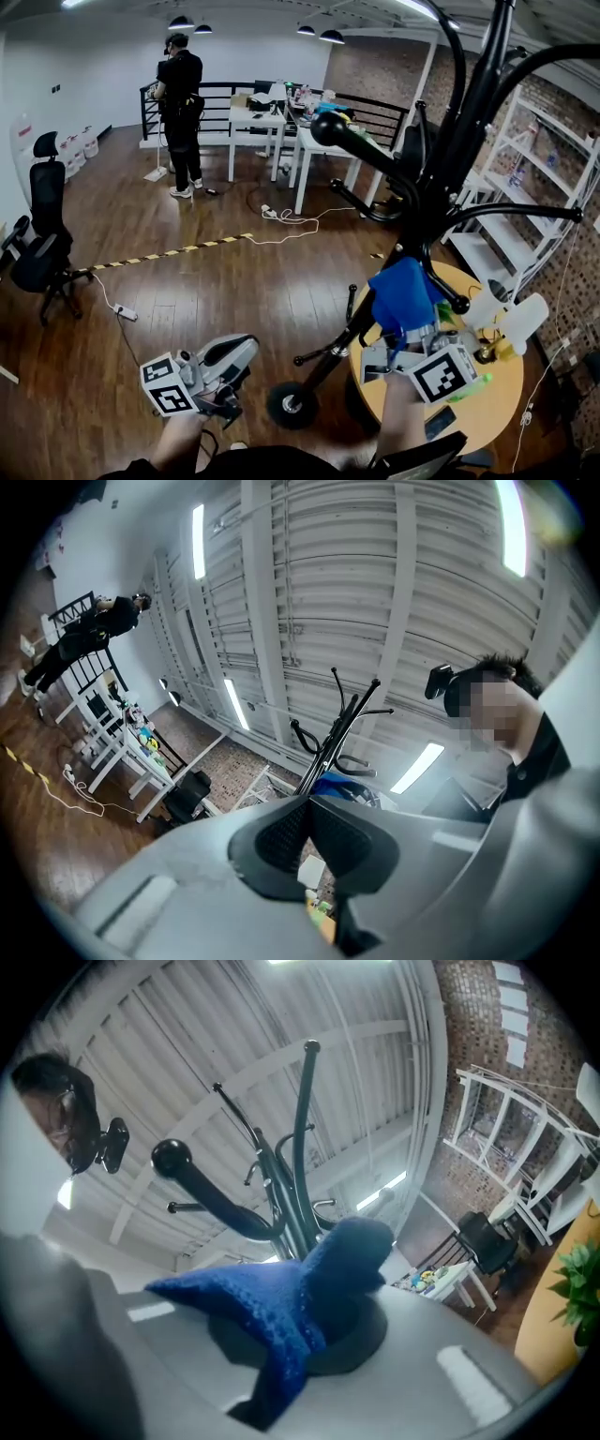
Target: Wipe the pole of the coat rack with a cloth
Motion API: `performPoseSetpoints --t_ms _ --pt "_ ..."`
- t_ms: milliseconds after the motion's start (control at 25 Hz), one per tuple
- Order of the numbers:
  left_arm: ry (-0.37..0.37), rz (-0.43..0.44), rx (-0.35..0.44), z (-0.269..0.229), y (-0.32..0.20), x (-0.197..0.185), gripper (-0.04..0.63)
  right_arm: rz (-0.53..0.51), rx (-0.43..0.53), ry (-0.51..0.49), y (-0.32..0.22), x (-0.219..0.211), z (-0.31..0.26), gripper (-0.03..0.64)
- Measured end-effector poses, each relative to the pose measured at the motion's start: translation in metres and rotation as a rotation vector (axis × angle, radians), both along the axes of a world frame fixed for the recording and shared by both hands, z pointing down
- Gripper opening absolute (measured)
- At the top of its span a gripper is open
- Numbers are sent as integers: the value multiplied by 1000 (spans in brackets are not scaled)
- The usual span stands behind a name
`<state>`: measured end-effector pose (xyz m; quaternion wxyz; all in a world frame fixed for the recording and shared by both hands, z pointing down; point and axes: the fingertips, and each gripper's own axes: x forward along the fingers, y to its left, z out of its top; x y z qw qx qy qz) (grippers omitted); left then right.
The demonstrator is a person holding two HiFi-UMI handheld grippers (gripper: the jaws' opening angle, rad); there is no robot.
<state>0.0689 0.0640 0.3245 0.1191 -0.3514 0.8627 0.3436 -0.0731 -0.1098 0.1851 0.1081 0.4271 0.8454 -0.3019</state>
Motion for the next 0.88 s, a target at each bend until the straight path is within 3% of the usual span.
performPoseSetpoints --t_ms 320,720,880 --pt "32 41 -24 7 -14 -3 3 7 29 117 2 -1 86 23" --pt "58 88 -79 8 -40 -13 2 38 103 335 -3 -7 236 23" --pt "81 87 -94 12 -44 -13 3 58 133 373 -6 -9 284 23"
